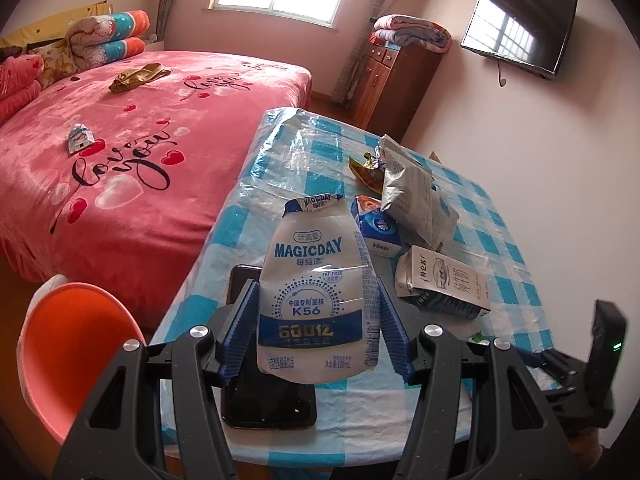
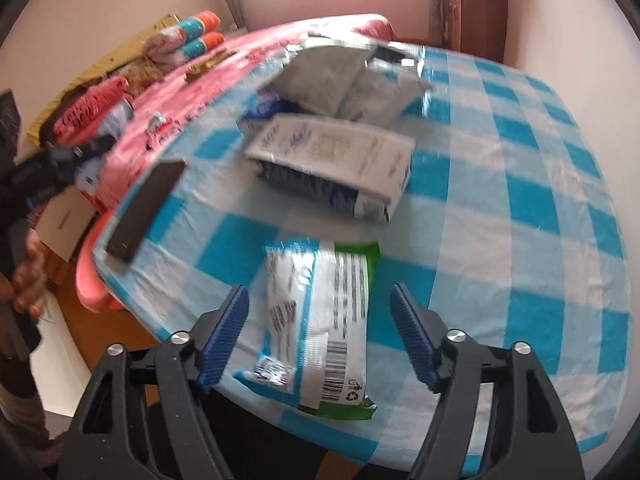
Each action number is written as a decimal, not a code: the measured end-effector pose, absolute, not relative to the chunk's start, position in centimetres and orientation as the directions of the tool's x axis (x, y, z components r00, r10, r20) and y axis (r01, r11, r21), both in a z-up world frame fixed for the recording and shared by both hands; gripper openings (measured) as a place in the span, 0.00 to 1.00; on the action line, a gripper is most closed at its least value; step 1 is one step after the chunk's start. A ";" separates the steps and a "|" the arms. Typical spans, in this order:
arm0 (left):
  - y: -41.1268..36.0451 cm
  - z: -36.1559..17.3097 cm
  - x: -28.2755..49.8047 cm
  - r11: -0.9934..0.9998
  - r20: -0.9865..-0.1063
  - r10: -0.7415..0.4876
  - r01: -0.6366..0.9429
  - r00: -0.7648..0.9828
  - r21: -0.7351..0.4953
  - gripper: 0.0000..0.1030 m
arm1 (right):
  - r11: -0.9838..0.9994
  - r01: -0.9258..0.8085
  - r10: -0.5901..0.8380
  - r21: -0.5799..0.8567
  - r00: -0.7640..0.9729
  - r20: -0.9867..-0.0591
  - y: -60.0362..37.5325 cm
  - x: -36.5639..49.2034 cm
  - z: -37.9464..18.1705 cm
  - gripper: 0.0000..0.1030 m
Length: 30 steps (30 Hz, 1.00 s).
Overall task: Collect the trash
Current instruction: 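Lift both held items and carry them over the orange bucket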
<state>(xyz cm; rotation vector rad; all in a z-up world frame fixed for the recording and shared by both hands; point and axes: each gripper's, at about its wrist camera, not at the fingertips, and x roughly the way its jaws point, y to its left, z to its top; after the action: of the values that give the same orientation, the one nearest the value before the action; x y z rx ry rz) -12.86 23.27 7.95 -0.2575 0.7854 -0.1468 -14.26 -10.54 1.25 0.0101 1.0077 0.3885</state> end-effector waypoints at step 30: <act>34.0 6.6 -18.1 0.924 -0.688 -0.069 -0.214 0.722 -0.317 0.58 | 0.817 -0.545 0.478 0.188 0.458 -0.750 -0.4 -12.6 7.1 0.40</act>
<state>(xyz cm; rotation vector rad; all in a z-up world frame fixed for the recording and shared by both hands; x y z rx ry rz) -18.10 33.98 6.58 -0.3933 0.7645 0.0825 -12.62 -0.44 7.05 -0.0826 0.8958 0.6310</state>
